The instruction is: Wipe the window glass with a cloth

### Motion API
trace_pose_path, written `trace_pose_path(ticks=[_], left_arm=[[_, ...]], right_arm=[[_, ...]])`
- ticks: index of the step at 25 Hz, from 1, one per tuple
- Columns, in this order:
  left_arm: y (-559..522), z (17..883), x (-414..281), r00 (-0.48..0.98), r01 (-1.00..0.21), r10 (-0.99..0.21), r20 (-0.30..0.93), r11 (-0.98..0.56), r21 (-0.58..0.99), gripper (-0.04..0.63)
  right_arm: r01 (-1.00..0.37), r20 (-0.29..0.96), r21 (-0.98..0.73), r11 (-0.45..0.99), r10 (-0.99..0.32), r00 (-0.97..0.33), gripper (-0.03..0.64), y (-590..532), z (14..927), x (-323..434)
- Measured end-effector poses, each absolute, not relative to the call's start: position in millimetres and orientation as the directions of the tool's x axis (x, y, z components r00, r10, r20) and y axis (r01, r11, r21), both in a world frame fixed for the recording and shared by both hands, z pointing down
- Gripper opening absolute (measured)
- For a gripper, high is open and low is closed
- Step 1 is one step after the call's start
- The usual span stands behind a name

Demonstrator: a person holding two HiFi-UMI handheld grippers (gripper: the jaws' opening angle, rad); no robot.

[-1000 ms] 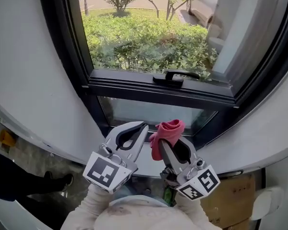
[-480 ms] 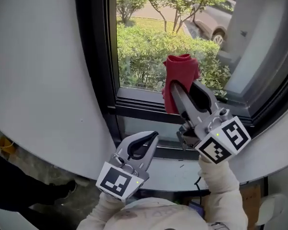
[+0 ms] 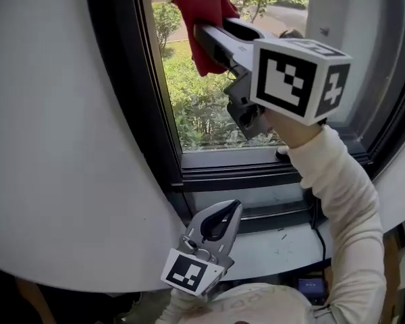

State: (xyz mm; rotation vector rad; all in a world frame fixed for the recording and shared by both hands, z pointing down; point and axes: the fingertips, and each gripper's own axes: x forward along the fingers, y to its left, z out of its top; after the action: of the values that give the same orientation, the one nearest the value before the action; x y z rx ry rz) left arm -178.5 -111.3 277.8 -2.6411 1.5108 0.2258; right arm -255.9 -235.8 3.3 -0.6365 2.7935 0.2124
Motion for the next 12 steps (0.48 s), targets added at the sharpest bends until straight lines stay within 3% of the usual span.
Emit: trace_pose_path(ticks=[8, 12], left_arm=[[-115, 281, -188, 0.515, -0.851, -0.839, -0.178, -0.525, 0.010, 0.000], [-121, 281, -188, 0.516, -0.849, -0.839, -0.172, -0.528, 0.027, 0.000]], right_arm=[[-0.478, -0.249, 0.015, 0.878, -0.459, -0.853, 0.092, -264, 0, -275], [-0.491, -0.249, 0.061, 0.869, -0.463, -0.851, 0.091, -264, 0, -271]])
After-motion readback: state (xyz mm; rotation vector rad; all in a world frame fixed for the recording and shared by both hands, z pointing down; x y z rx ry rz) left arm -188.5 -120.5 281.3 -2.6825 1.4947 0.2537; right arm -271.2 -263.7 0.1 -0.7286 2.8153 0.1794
